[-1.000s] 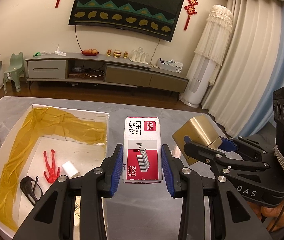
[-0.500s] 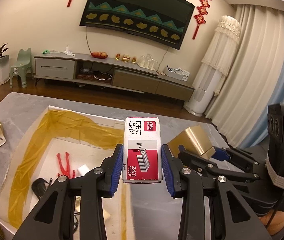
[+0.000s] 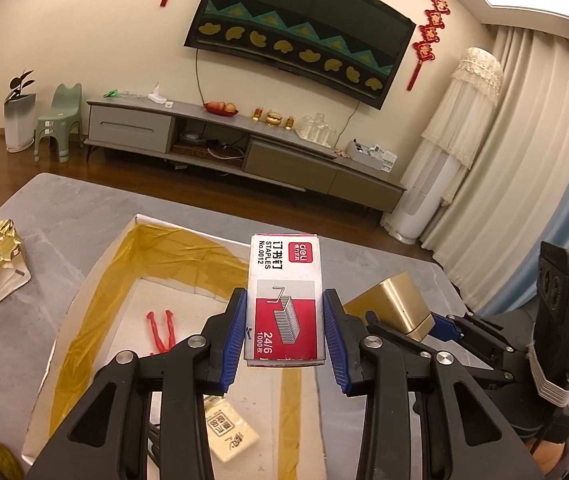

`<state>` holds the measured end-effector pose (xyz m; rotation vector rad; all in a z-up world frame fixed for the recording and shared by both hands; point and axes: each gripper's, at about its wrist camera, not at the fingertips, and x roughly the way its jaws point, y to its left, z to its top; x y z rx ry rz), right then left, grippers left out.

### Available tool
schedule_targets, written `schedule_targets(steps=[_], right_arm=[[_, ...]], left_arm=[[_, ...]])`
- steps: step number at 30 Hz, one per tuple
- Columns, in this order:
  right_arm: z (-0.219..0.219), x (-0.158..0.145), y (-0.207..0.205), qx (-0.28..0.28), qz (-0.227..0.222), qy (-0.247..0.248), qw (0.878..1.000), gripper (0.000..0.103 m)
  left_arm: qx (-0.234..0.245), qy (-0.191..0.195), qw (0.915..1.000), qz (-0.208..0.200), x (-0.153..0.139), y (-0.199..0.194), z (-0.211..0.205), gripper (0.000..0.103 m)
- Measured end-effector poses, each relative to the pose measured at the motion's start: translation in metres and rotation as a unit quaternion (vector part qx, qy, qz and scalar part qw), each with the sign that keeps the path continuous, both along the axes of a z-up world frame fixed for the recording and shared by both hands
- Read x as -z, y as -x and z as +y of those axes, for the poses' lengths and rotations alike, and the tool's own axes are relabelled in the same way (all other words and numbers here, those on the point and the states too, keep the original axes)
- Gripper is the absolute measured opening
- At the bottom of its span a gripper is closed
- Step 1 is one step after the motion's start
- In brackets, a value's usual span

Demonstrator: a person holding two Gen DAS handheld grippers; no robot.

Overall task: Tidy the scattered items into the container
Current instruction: 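Carry the staple box and gold tin over the yellow-lined box with both tools, then open both tools to drop the staple box and gold tin into the box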

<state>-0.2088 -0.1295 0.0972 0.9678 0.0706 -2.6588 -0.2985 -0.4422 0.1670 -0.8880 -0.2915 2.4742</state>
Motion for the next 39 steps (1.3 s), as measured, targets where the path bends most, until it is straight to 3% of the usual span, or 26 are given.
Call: schedule_targets(steps=[24,33,39], right_arm=[[-0.049,0.025,0.054,-0.052,-0.023,-0.015,0.998,0.051],[-0.063,0.03,0.08,-0.066,-0.017,-0.04,0.997,0.051],[-0.066,0.045,0.097,-0.073,-0.032,-0.056,0.995,0.051]], left_arm=[[-0.038,-0.003,0.9962,-0.079,0.037,0.075,-0.027,0.039],[-0.039,0.014,0.995,-0.091,0.047,0.106,-0.03,0.039],[-0.037,0.017,0.9915,-0.123,0.063,0.121,-0.02,0.039]])
